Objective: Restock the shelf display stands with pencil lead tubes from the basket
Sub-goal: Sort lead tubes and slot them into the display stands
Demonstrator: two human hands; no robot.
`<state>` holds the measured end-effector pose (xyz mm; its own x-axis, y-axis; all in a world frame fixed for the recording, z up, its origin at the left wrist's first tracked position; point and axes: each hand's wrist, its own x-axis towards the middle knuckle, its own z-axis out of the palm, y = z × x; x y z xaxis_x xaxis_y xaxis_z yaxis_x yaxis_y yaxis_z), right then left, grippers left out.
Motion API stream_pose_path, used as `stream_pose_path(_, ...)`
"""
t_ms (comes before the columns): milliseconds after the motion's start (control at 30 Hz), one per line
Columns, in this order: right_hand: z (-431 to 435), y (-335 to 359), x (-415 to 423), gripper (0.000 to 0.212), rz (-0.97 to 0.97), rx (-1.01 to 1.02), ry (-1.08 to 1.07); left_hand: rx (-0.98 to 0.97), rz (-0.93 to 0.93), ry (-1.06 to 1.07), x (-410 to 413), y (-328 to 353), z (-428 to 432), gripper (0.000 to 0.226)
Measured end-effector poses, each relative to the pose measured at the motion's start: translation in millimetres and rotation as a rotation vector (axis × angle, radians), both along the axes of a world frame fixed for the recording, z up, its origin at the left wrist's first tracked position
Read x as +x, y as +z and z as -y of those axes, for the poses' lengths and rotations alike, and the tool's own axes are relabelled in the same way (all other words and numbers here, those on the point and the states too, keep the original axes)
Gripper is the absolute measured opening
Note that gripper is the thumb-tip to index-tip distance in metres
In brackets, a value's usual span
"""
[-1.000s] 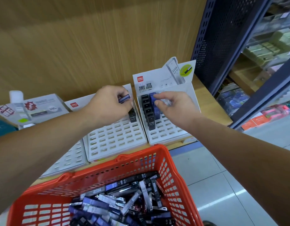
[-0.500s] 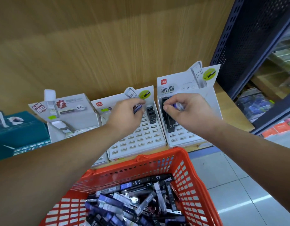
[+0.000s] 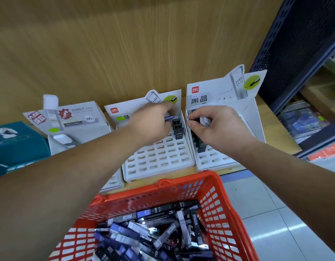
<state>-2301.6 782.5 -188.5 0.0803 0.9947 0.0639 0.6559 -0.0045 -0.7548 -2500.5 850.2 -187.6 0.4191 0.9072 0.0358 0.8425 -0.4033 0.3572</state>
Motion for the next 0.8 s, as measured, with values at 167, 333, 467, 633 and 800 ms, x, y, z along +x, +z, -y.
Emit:
stream_pose_path(167,-9.8,2.6,-3.8,0.010,-0.010,-0.001,-0.043,0.126,-0.103,0.004,5.1,1.1,5.2,0.022)
stream_pose_path(333,-8.6,9.7,-3.3,0.011,0.054,-0.063,0.003,0.067,0.007,0.046,5.3,-4.6,1.2,0.018)
stream_pose_path(467,-3.4,24.7,-8.4,0.027,0.374,-0.092,0.123,0.080,-0.103,0.003,6.9,-2.6,8.7,0.015)
stream_pose_path(633,-3.5,34.8,-22.9,0.029,0.732,-0.039,0.279,0.098,-0.079,-0.006,4.1,9.6,11.0,0.020)
stream_pose_path(800,-10.0,40.1,-27.2,0.025,0.791,-0.100,0.339,0.103,-0.132,-0.005,2.7,3.5,20.4,0.019)
